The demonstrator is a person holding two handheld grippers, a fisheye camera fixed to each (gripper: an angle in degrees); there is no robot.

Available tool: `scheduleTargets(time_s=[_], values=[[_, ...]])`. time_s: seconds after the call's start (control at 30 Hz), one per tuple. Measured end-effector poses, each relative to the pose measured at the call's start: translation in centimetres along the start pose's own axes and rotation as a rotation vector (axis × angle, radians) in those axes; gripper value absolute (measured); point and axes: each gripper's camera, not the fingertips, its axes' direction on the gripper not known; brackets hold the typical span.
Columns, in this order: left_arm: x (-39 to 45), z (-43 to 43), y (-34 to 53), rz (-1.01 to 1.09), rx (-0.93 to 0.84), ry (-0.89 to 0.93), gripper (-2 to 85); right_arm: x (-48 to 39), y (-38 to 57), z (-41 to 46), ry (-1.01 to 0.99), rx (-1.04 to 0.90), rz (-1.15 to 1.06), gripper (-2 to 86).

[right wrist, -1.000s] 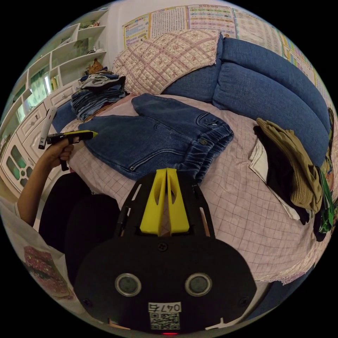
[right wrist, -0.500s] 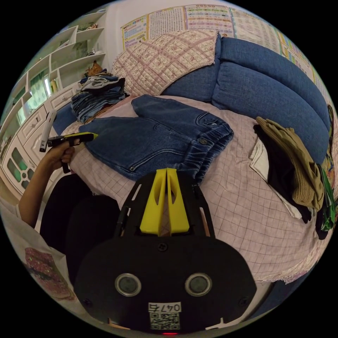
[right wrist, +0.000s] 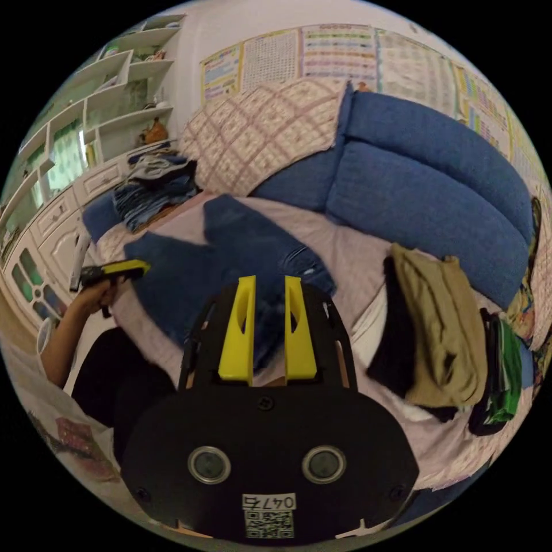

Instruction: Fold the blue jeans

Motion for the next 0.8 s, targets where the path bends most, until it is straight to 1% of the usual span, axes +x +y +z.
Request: scheduleTargets(time_s=[0.07, 0.17, 0.3, 0.37, 0.5, 0.57, 0.7, 0.8], values=[[0.8, -0.6, 0.4, -0.004, 0.002, 0.001, 8.2, 5.0, -3.6, 5.5, 0.005, -0.091, 0.021, 4.9], [1.7, -1.5, 0.5, 0.003, -0.008, 0.001, 8.2, 9.5, -5.9, 12.8, -0.03, -0.18, 0.063, 5.5], [2.7, -2.8, 0.6, 0.017, -0.011, 0.008, 8.2, 12.1, -6.7, 18.8, -0.07, -0.223, 0.116, 4.9], [2.9, -3.8, 0.8, 0.003, -0.003, 0.03, 8.2, 12.4, -7.4, 21.3, 0.01, -0.245, 0.115, 3.0], [3.8, -5.3, 1.0, -0.009, 0.001, 0.032, 8.1, 10.3, -10.2, 20.8, 0.091, -0.225, -0.031, 1.0], [4.6, -6.4, 1.0, -0.006, 0.001, 0.014, 8.1, 8.2, -11.9, 18.8, 0.136, -0.139, -0.125, 0.2], [5.5, -8.3, 0.9, -0.007, -0.001, 0.002, 8.1, 5.9, -14.1, 15.9, 0.111, -0.041, -0.214, -0.4], [5.9, -10.0, 0.6, -0.009, -0.007, 0.003, 8.2, 5.4, -16.0, 15.9, 0.085, -0.059, -0.246, -0.4]])
